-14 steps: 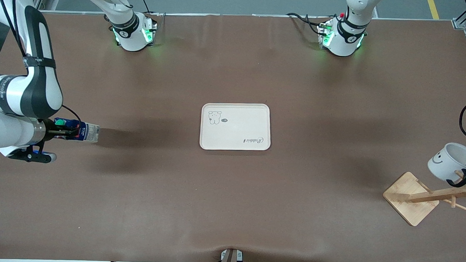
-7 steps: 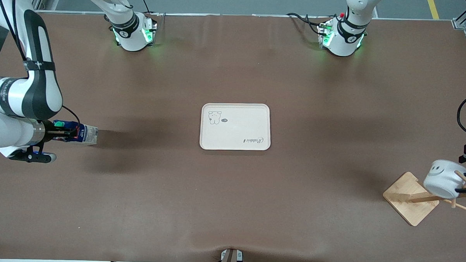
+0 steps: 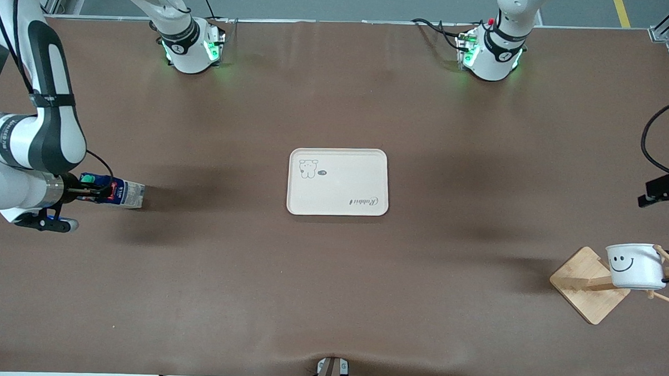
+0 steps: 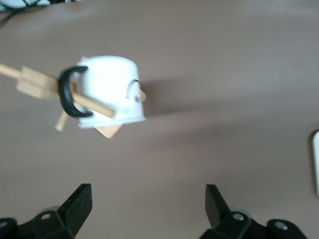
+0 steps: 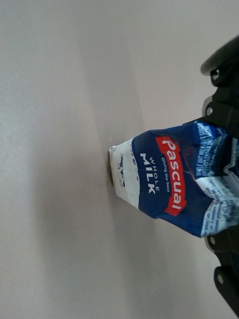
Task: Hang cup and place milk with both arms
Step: 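Hang the mug handle on the stand peg with the left gripper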
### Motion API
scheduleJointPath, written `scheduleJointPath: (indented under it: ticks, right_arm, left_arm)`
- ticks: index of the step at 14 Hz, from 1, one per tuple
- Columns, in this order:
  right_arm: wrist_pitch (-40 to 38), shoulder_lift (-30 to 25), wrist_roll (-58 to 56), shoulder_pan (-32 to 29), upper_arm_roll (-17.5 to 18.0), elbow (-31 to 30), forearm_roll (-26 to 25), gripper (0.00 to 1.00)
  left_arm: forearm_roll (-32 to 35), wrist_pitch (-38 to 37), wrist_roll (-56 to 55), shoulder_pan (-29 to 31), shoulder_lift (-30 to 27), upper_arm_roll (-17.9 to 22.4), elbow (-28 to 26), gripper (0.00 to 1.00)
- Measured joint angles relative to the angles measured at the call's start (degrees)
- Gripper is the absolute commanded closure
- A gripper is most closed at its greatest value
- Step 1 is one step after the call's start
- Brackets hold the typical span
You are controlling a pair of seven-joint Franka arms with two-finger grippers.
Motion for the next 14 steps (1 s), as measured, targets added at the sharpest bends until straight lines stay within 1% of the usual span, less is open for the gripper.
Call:
scheduleJointPath:
  ticks: [1,2,3,4,5,6,7,14]
  right_arm:
    - [0.01,0.01,0.00,-0.21,0.00,-0.23,0.42,0.95]
    - [0.05,0.00,0.00,-0.29,0.00,-0.41,0.61,0.86]
    - [0.12,0.01,0.00,-0.30,0.02,-0.52,0.68,0.80]
    - [0.16,0.00,0.00,-0.30,0.05,-0.58,0.70,0.71]
    - [0.17,0.01,0.00,-0.30,0.09,-0.63,0.71,0.58]
    - [0.18,0.01,0.00,-0.30,0.11,-0.68,0.72,0.31]
    - [0.18,0.02,0.00,-0.30,0.13,-0.73,0.72,0.00]
    - [0.53,0.40,0.00,-0.40,0.13,-0.87,0.76,0.00]
  left_arm:
    - [0.00,-1.18,-3.06,-0.18,-1.27,-0.69,-0.35,0.00]
    - [0.00,-2.15,-4.70,-0.30,-2.35,-0.96,-0.68,0.00]
    - [0.00,-2.85,-5.37,-0.28,-3.11,-0.97,-0.87,0.00]
    - [0.00,-3.18,-5.63,-0.19,-3.55,-0.89,-0.94,0.00]
    - [0.05,-3.24,-5.65,-0.09,-3.77,-0.76,-0.95,0.00]
    - [0.58,-3.24,-5.63,0.07,-3.86,-0.71,-0.90,0.00]
    - [1.70,-3.23,-5.62,0.12,-3.88,-0.71,-0.68,0.00]
    - [2.66,-5.21,-5.63,0.03,-5.08,-1.61,-0.26,0.00]
